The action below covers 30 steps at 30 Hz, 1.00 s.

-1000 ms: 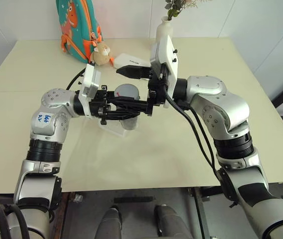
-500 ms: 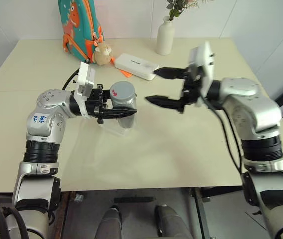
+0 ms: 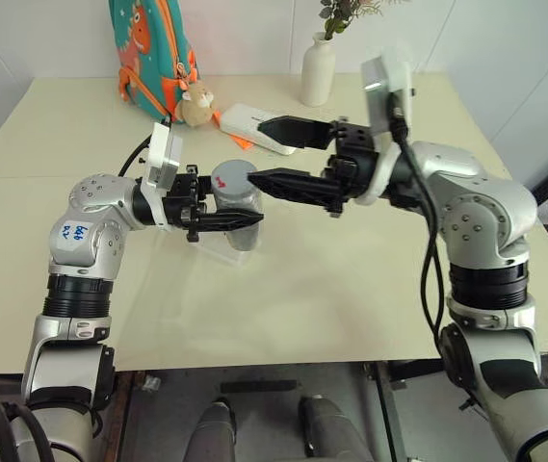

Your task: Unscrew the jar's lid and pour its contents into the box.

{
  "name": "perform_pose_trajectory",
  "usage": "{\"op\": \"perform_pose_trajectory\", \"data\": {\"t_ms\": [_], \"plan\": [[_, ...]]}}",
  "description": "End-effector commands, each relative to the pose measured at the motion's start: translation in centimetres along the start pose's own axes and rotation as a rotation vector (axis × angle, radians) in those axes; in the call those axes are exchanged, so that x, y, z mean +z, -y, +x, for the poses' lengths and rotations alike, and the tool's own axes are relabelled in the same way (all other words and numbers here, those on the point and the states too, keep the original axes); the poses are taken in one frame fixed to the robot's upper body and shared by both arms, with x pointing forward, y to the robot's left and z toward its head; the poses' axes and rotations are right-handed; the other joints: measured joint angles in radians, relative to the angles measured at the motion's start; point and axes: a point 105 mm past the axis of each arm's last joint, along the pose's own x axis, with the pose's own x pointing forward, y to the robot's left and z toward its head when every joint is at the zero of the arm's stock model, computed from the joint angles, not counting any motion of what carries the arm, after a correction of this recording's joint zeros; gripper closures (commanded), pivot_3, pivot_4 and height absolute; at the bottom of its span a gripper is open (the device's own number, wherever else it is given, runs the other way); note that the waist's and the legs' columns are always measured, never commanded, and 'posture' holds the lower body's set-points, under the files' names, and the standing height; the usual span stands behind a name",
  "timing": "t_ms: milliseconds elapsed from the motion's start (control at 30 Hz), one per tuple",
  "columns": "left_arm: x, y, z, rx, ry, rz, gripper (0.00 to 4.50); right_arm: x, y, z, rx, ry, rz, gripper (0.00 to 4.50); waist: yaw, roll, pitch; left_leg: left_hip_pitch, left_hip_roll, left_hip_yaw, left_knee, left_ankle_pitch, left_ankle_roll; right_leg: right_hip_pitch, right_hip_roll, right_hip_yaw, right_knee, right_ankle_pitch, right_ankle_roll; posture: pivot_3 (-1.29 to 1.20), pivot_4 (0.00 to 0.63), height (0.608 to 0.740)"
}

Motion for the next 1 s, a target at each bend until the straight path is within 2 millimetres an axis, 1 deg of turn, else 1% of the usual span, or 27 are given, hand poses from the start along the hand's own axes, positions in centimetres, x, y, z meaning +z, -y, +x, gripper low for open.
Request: {"op": "perform_pose_trajectory", "data": {"t_ms": [33,167,267,367,600,700,833,1000], "plan": [[1.0,0.0,0.1,-0.011,0.012,0.047,2.37,0.3,0.2,1.3,-0.022,-0.024,-0.042,0.03,0.001,0.0,0.0,0.0,0.0,0.0,0.0,0.0,0.0,0.0,0.0,0.0,0.0,0.0,0.0,0.0,0.15,0.74],[1.0,0.0,0.1,-0.013,0.017,0.045,2.37,-0.5,0.8,2.8,-0.057,-0.071,-0.06,0.03,-0.001,0.0,0.0,0.0,0.0,0.0,0.0,0.0,0.0,0.0,0.0,0.0,0.0,0.0,0.0,0.0,0.15,0.74],[1.0,0.1,0.2,-0.014,0.02,0.044,2.37,-1.0,1.2,3.3,-0.079,-0.093,-0.078,0.03,-0.001,0.0,0.0,0.0,0.0,0.0,0.0,0.0,0.0,0.0,0.0,0.0,0.0,0.0,0.0,0.0,0.15,0.74],[1.0,0.1,0.3,-0.014,0.024,0.043,2.37,-1.3,1.6,3.6,-0.099,-0.112,-0.105,0.03,-0.001,0.0,0.0,0.0,0.0,0.0,0.0,0.0,0.0,0.0,0.0,0.0,0.0,0.0,0.0,0.0,0.15,0.74],[1.0,0.0,0.4,-0.013,0.031,0.043,2.37,-0.8,1.5,3.9,-0.086,-0.097,-0.118,0.03,-0.001,0.0,0.0,0.0,0.0,0.0,0.0,0.0,0.0,0.0,0.0,0.0,0.0,0.0,0.0,0.0,0.15,0.74],[1.0,0.1,0.4,-0.014,0.034,0.045,2.37,-0.1,2.8,2.9,-0.134,-0.076,-0.114,0.03,-0.001,0.0,0.0,0.0,0.0,0.0,0.0,0.0,0.0,0.0,0.0,0.0,0.0,0.0,0.0,0.0,0.15,0.74],[1.0,0.1,0.4,-0.011,0.036,0.046,2.37,0.2,4.1,0.8,-0.185,-0.072,-0.095,0.03,0.0,0.0,0.0,0.0,0.0,0.0,0.0,0.0,0.0,0.0,0.0,0.0,0.0,0.0,0.0,0.0,0.15,0.74],[0.9,0.1,0.3,-0.004,0.037,0.051,2.37,0.8,4.3,-2.0,-0.19,-0.046,-0.091,0.03,0.002,0.0,0.0,0.0,0.0,0.0,-0.001,0.0,0.0,0.0,0.0,0.0,0.0,0.0,0.0,0.0,0.15,0.74]]}}
